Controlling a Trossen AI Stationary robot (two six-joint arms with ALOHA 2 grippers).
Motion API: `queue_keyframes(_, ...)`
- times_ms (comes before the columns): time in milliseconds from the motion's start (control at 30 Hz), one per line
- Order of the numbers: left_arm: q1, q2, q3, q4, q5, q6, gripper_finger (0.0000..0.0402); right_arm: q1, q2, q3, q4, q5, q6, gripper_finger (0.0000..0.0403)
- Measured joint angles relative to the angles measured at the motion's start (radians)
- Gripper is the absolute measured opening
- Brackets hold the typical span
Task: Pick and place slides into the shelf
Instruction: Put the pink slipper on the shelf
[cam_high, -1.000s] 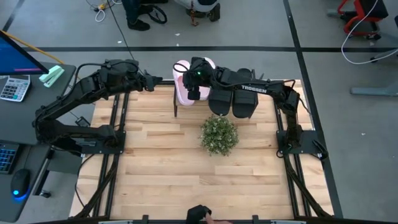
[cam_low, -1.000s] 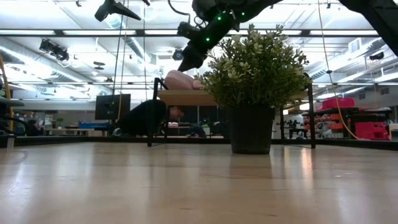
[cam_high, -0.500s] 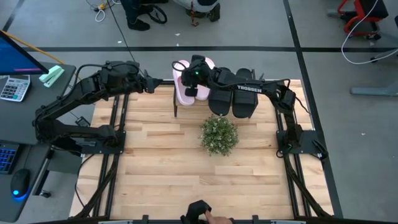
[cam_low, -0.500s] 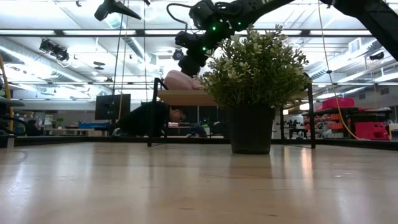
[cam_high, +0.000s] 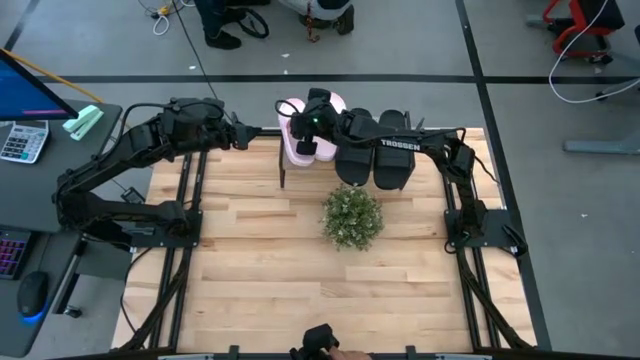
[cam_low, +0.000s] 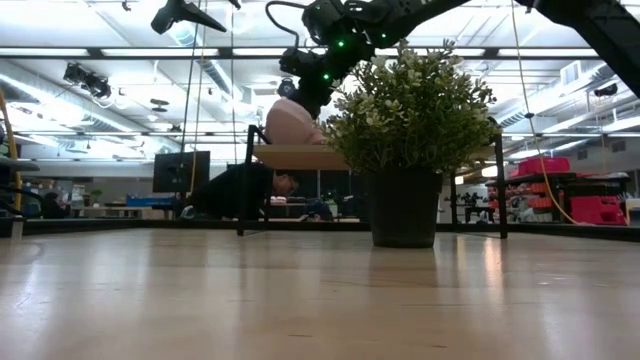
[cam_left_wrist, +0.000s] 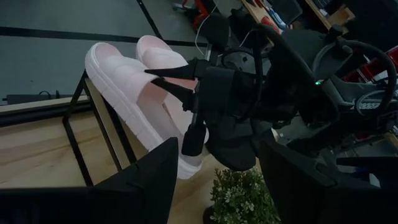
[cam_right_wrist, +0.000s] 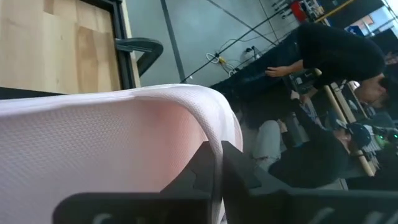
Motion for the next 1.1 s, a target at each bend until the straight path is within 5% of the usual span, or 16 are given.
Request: queue_keyframes(1100,0.0,0.0,0.0,-0.035,0.0,0.008,0.0218,-0.007,-0.003,0.0,-0.036,0.191,0.002,0.0009)
